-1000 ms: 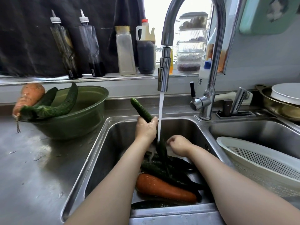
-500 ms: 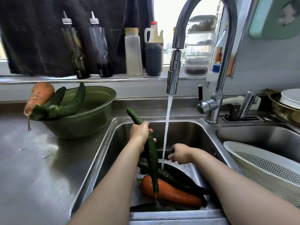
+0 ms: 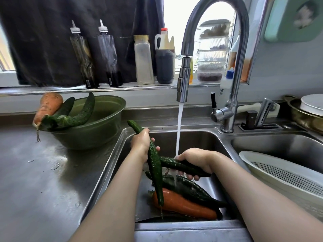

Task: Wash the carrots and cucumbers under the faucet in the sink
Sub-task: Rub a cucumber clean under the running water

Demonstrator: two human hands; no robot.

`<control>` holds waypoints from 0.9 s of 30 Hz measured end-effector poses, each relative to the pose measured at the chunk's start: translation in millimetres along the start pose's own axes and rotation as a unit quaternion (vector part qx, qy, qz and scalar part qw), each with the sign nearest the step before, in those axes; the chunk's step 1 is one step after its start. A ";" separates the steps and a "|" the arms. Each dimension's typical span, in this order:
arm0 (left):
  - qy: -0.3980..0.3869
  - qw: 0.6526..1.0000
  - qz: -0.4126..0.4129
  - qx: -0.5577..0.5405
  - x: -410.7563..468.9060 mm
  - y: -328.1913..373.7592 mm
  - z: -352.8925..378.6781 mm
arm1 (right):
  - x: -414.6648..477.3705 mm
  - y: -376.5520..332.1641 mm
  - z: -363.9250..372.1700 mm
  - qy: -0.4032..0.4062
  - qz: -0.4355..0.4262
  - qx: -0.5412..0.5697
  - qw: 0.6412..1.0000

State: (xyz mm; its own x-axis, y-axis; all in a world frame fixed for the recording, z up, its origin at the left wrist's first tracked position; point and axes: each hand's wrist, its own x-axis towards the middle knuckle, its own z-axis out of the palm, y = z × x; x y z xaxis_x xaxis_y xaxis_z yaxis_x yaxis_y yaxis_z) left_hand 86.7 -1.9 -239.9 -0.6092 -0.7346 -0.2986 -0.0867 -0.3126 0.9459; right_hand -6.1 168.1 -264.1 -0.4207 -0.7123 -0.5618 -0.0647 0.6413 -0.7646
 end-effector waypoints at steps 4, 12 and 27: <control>-0.035 0.999 -0.006 0.017 -4.6 -4.0 8.8 | 20.1 9.9 -3.3 0.167 -0.025 -0.076 0.983; -0.052 0.998 -0.016 0.045 -2.4 -9.8 13.0 | 43.1 45.1 -29.7 0.257 -0.038 -0.309 0.915; 0.021 0.972 -0.062 -0.224 1.2 -22.8 49.8 | 12.5 1.3 0.4 0.070 -0.063 0.185 0.978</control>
State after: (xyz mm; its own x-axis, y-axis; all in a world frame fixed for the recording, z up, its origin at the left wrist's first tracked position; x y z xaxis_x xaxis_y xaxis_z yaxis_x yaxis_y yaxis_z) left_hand 48.7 34.3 -255.5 -0.5826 -0.6954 -0.4207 0.2000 -0.6244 0.7550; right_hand -11.1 159.9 -272.2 -0.5524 -0.7163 -0.4263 0.1969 0.3848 -0.9017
